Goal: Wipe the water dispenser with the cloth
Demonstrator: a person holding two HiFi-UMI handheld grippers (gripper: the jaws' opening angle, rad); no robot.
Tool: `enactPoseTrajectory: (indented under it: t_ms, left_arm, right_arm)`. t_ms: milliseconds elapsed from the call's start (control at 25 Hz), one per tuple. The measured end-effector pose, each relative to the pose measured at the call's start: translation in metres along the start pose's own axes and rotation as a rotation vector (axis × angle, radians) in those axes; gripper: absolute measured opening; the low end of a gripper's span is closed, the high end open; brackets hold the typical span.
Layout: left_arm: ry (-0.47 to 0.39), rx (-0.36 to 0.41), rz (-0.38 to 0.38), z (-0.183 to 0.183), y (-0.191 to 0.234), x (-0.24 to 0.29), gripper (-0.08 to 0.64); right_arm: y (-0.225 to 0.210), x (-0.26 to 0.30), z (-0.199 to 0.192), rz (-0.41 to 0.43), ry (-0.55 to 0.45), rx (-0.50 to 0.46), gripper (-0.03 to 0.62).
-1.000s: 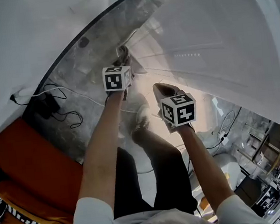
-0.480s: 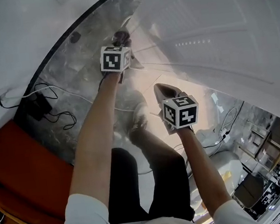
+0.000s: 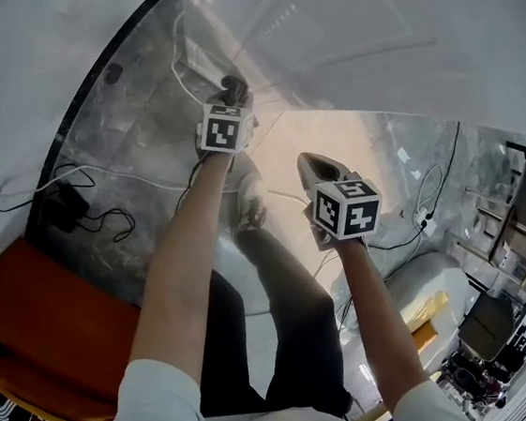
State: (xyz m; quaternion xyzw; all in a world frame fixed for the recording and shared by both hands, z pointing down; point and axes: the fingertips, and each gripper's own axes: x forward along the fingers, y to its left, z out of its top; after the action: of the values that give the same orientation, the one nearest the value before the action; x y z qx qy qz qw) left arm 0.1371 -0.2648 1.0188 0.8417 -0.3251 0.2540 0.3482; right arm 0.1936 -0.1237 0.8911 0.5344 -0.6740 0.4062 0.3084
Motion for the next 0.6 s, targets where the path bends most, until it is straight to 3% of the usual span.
enactPoseTrajectory:
  t_ms: [240, 360, 600]
  left_arm:
    - [0.031, 0.028, -0.062, -0.019, -0.078, -0.003, 0.078]
    - [0.04, 0.091, -0.115, -0.016, -0.118, -0.017, 0.078]
    - [0.007, 0.103, -0.154, -0.001, -0.169, -0.097, 0.078]
  right_arm:
    - [-0.024, -0.05, -0.021, -0.059, -0.036, 0.061, 0.015]
    - [-0.03, -0.082, -0.028, -0.088, -0.052, 0.083, 0.015]
    - [-0.016, -0.167, -0.021, -0.122, -0.099, 0.111, 0.015]
